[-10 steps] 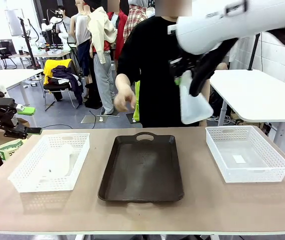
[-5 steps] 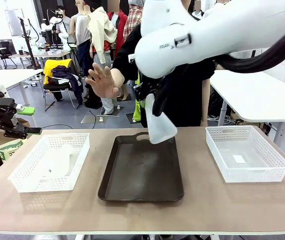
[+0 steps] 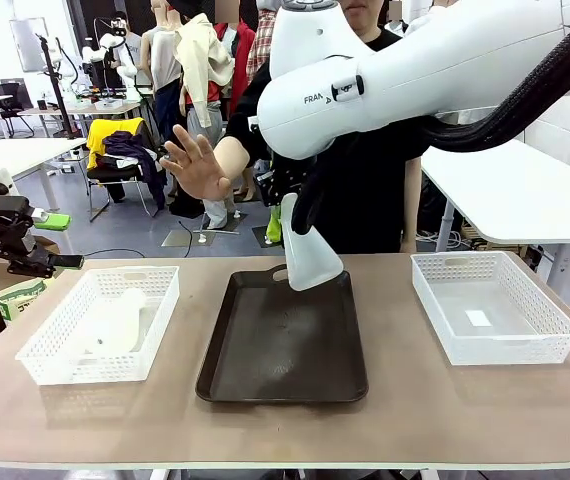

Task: Prepare the laboratory tools.
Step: While moving the picked Big flask to the Handle tray indicated by the person, stop as directed by the person, then place the picked Big flask upright in the Handle tray as instructed by the person.

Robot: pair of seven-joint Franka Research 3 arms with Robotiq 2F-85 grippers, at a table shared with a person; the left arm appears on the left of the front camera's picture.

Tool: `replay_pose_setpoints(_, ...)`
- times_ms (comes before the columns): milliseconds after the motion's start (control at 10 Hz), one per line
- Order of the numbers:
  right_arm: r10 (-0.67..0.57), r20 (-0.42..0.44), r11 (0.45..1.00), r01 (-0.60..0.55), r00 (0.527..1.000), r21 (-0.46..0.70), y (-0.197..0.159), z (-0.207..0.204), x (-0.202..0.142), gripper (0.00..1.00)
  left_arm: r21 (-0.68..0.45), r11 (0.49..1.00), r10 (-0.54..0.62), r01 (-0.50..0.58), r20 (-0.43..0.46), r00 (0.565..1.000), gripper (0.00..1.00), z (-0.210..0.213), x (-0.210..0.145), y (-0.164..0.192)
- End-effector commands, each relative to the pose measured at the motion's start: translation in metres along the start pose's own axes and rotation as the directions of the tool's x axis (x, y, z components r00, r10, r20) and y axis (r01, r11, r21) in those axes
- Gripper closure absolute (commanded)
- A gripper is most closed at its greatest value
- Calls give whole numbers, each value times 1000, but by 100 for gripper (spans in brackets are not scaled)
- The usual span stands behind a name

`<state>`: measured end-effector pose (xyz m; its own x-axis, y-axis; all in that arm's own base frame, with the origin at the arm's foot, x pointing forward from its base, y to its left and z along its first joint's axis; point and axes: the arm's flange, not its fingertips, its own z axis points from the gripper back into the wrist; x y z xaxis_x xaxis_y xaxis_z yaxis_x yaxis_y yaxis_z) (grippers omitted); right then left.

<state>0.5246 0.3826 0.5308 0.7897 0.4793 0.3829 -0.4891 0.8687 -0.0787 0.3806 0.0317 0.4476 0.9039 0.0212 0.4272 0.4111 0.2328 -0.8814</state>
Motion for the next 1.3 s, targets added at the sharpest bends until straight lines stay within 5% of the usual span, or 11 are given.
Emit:
replay_pose_setpoints(0, 3, -4, 1000, -3, 1000, 1, 1, -1, -2, 100, -11, 1000, -1, 1, 0, 1000, 0, 1, 0, -2)
replay_pose_setpoints(1200, 3, -4, 1000, -3, 1000, 1, 1, -1, -2, 100, -11, 1000, -1, 1, 0, 1000, 0, 1, 0, -2)
